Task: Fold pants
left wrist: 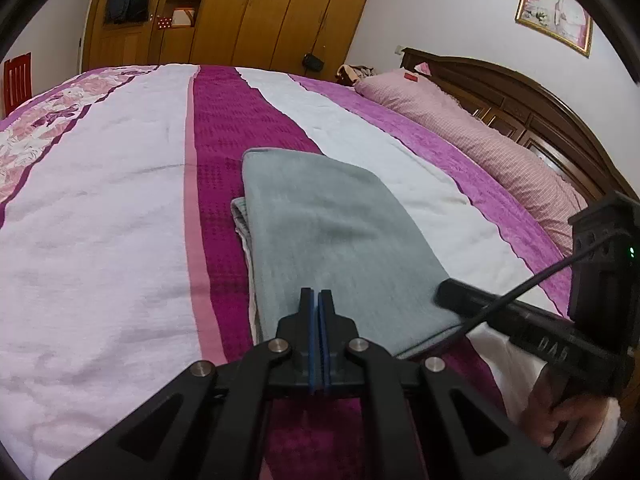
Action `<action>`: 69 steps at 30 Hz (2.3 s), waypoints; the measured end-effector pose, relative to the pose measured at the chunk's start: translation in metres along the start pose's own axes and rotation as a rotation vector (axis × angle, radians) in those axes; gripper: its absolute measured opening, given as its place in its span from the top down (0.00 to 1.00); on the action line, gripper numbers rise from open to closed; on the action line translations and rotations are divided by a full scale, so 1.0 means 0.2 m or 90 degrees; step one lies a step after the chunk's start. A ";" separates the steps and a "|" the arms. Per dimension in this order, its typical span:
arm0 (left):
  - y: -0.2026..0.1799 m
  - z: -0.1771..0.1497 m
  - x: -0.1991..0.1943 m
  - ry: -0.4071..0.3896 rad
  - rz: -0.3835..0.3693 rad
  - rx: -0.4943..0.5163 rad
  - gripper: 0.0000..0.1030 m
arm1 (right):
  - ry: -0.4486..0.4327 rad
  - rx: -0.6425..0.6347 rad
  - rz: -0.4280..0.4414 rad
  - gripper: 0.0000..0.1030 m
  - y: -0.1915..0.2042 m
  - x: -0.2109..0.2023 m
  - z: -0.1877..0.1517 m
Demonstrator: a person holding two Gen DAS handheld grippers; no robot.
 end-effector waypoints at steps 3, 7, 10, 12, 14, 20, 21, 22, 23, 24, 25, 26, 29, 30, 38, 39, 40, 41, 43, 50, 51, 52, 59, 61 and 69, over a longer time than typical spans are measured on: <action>-0.02 0.09 -0.05 -0.011 -0.021 -0.007 0.95 | -0.029 -0.037 0.007 1.00 0.04 0.01 0.15; -0.02 0.33 0.08 -0.008 -0.002 0.014 0.94 | -0.019 -0.116 -0.024 1.00 0.10 0.22 0.36; 0.08 0.44 0.31 0.030 0.050 0.011 0.94 | -0.002 -0.091 -0.055 1.00 0.00 0.39 0.43; 0.14 0.45 0.39 0.043 0.078 0.017 0.94 | 0.020 -0.059 -0.056 1.00 -0.09 0.47 0.42; 0.18 0.43 0.44 0.053 0.093 0.027 0.93 | 0.016 -0.033 -0.035 1.00 -0.14 0.47 0.41; 0.23 0.43 0.41 0.030 0.122 0.033 0.90 | -0.018 -0.075 -0.096 1.00 -0.10 0.40 0.44; 0.22 0.44 0.39 0.021 0.132 0.034 0.83 | -0.021 -0.084 -0.100 1.00 -0.08 0.37 0.45; 0.21 0.45 0.36 0.013 0.141 0.041 0.78 | -0.026 -0.091 -0.108 1.00 -0.07 0.35 0.46; 0.18 0.46 0.33 0.003 0.146 0.049 0.67 | -0.033 -0.098 -0.115 1.00 -0.05 0.32 0.47; 0.17 0.48 0.30 -0.012 0.151 0.057 0.56 | -0.044 -0.102 -0.118 1.00 -0.02 0.28 0.49; 0.13 0.51 0.24 -0.033 0.156 0.068 0.50 | -0.052 -0.102 -0.114 0.99 0.01 0.24 0.50; 0.11 0.53 0.20 -0.050 0.157 0.075 0.39 | -0.064 -0.100 -0.106 0.96 0.04 0.20 0.52; 0.03 0.60 0.06 -0.084 0.141 0.081 0.27 | -0.103 -0.097 -0.078 0.66 0.13 0.04 0.58; 0.00 0.62 0.01 -0.096 0.130 0.082 0.27 | -0.116 -0.101 -0.064 0.55 0.16 -0.01 0.59; -0.19 0.67 -0.39 -0.181 0.095 0.105 0.13 | -0.223 -0.173 -0.041 0.22 0.40 -0.45 0.56; -0.22 0.65 -0.44 -0.185 0.100 0.114 0.12 | -0.227 -0.179 -0.041 0.18 0.42 -0.48 0.54; -0.24 0.63 -0.47 -0.187 0.104 0.120 0.12 | -0.232 -0.186 -0.043 0.17 0.43 -0.52 0.52; -0.25 0.61 -0.50 -0.188 0.107 0.125 0.11 | -0.236 -0.191 -0.045 0.15 0.45 -0.55 0.49; -0.27 0.55 -0.55 -0.192 0.110 0.130 0.11 | -0.240 -0.205 -0.054 0.15 0.47 -0.59 0.43; -0.29 0.26 -0.59 -0.175 0.103 0.114 0.09 | -0.236 -0.190 -0.083 0.12 0.38 -0.58 0.14; -0.29 0.22 -0.57 -0.169 0.105 0.120 0.09 | -0.228 -0.183 -0.084 0.11 0.36 -0.55 0.11; -0.28 0.17 -0.53 -0.157 0.110 0.125 0.09 | -0.208 -0.175 -0.095 0.11 0.32 -0.50 0.06; -0.17 -0.01 -0.30 -0.130 0.116 0.094 0.09 | -0.127 -0.150 -0.142 0.11 0.14 -0.25 -0.11; -0.13 -0.04 -0.22 -0.120 0.113 0.078 0.09 | -0.119 -0.139 -0.143 0.11 0.11 -0.22 -0.11; -0.09 -0.10 -0.08 -0.070 0.117 0.075 0.09 | -0.097 -0.085 -0.139 0.11 0.00 -0.15 -0.15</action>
Point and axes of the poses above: each gripper's, at about its wrist camera, not at the fingertips, and x roughly the way its jaws point, y to its left, z to its top, the point moved 8 cm from there along x, roughly the way its jaws point, and after that the axes turned 2 degrees about x, right-handed, at the moved point
